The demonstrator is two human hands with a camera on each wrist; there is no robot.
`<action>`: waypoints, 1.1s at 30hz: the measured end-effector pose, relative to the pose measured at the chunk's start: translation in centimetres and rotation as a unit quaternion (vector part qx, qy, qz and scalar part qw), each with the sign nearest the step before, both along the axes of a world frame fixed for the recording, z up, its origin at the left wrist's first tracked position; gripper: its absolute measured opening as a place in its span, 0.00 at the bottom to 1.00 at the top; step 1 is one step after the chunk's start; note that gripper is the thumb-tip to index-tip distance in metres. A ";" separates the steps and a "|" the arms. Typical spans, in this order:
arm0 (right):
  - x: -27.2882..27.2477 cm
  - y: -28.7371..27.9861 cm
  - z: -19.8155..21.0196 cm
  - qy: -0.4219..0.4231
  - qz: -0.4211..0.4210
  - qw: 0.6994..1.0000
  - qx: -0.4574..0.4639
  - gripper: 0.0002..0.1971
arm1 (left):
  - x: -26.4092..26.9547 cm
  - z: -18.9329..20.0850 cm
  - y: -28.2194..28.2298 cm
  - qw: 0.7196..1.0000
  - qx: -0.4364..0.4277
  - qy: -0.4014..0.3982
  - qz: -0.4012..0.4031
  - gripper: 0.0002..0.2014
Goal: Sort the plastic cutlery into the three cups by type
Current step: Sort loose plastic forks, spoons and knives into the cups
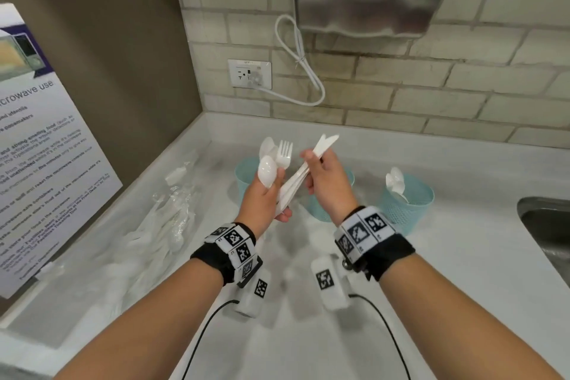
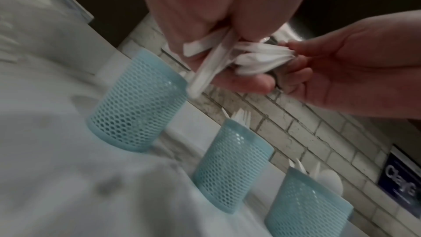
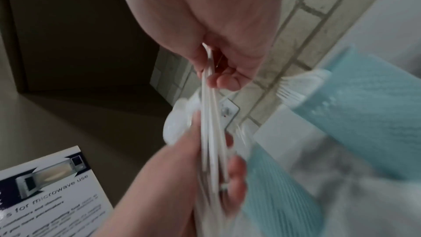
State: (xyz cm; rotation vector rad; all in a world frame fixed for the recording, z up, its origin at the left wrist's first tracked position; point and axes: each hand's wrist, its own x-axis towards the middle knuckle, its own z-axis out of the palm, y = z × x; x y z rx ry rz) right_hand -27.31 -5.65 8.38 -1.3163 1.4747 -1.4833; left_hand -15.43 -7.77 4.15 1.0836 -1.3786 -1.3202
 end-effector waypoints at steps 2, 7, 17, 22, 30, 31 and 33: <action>-0.5 -1.8 1.6 0.018 -0.048 0.998 -0.035 0.09 | 1.1 0.2 -0.6 0.999 0.011 0.019 0.040 0.12; 0.8 -4.9 3.7 0.073 -0.050 0.994 -0.068 0.14 | 3.9 0.2 -2.0 0.993 -0.055 -0.018 0.100 0.11; 3.6 -5.0 1.5 0.116 0.052 0.990 0.062 0.27 | 4.1 0.0 -2.0 0.995 -0.076 -0.018 0.055 0.12; 3.8 -2.2 0.9 0.012 0.041 0.999 -0.006 0.16 | 2.8 0.4 -2.0 0.997 -0.072 -0.017 0.033 0.11; -1.4 -1.3 3.0 -0.006 -0.094 0.991 -0.090 0.09 | -0.1 0.9 -1.3 0.997 -0.063 -0.049 -0.017 0.10; -2.4 -1.3 3.2 0.008 -0.111 0.989 -0.098 0.09 | -0.4 0.7 -1.4 0.996 -0.069 -0.053 -0.008 0.10; -4.2 -1.1 3.1 0.050 -0.137 0.984 -0.098 0.08 | -1.0 0.3 -1.6 0.995 -0.081 -0.058 0.008 0.10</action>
